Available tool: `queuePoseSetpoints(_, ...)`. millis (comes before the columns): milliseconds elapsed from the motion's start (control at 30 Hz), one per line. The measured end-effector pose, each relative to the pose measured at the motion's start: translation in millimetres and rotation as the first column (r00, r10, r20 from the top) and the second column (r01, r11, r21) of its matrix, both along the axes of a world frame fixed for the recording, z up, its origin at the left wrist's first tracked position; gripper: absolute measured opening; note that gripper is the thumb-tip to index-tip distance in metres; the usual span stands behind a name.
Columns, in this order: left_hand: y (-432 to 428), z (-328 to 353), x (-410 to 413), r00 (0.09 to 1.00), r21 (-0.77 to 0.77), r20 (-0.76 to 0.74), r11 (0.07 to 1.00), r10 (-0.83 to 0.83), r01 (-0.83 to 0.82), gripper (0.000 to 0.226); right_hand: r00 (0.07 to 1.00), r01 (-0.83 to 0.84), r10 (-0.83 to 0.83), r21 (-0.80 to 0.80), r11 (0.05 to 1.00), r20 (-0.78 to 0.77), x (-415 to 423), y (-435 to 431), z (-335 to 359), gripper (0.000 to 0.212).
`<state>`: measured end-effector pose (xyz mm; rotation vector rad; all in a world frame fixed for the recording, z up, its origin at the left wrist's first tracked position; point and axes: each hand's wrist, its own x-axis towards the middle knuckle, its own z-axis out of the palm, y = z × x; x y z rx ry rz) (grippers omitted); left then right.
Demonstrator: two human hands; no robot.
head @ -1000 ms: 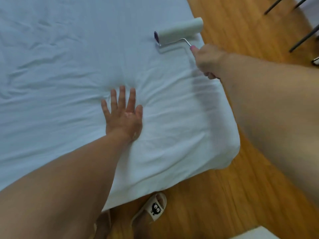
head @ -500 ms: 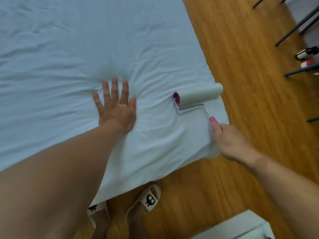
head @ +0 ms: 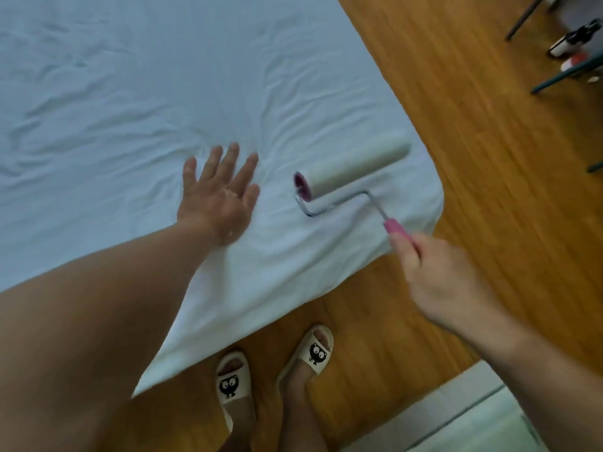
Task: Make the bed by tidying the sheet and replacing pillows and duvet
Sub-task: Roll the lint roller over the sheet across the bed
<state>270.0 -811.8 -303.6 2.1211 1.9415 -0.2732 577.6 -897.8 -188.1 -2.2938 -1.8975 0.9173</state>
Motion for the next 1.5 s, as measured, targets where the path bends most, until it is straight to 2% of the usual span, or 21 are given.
queuePoseSetpoints(67,-11,3,-23,0.997,0.014,-0.030,0.997,-0.074,0.075,0.059,0.997,-0.078,0.078,-0.003,0.997,-0.019,-40,17,-18,0.060)
queuePoseSetpoints(133,-20,5,-42,0.994,0.008,-0.054,0.995,-0.099,0.100,0.058,0.993,-0.104,0.107,-0.066,0.992,0.040,-54,4,-49,0.056)
queuePoseSetpoints(233,-27,3,-51,0.994,0.012,-0.053,0.995,-0.097,0.098,0.057,0.997,0.032,-0.017,-0.193,0.981,0.080,-29,-73,-70,0.047)
queuePoseSetpoints(333,-29,1,-48,0.995,0.026,-0.049,0.996,-0.087,0.088,0.057,0.986,0.135,-0.099,-0.308,0.942,0.132,-10,-132,-60,0.036)
queuePoseSetpoints(600,-33,-2,-48,0.995,0.058,-0.020,0.994,-0.095,0.096,0.057,0.990,0.132,-0.126,-0.085,0.988,0.068,-56,-95,-78,0.049)
queuePoseSetpoints(800,-40,-1,-44,0.996,0.034,-0.005,0.996,-0.087,0.087,0.058,0.977,0.212,-0.212,-0.197,0.957,0.018,-40,-159,-70,0.049)
queuePoseSetpoints(967,-38,-3,-44,0.997,0.016,-0.016,0.997,-0.077,0.078,0.057,0.987,0.159,-0.160,-0.045,0.986,-0.017,-81,-78,-76,0.048)
queuePoseSetpoints(1033,-37,0,-44,0.997,-0.008,-0.005,0.997,-0.077,0.077,0.057,0.986,0.162,-0.164,-0.067,0.984,-0.024,-89,-65,-80,0.044)
queuePoseSetpoints(1133,-35,2,-45,0.997,-0.031,0.001,0.997,-0.073,0.073,0.057,0.980,0.190,-0.197,-0.170,0.967,-0.023,-71,-108,-81,0.042)
queuePoseSetpoints(1300,-49,2,-37,1.000,-0.079,0.018,0.997,-0.024,0.025,0.058,0.975,0.219,-0.194,-0.336,0.916,0.107,-39,-179,-53,0.042)
queuePoseSetpoints(1500,-65,24,-30,1.000,-0.242,0.025,0.970,0.009,-0.002,0.059,0.956,0.292,-0.267,-0.299,0.908,0.120,-10,-176,11,0.041)
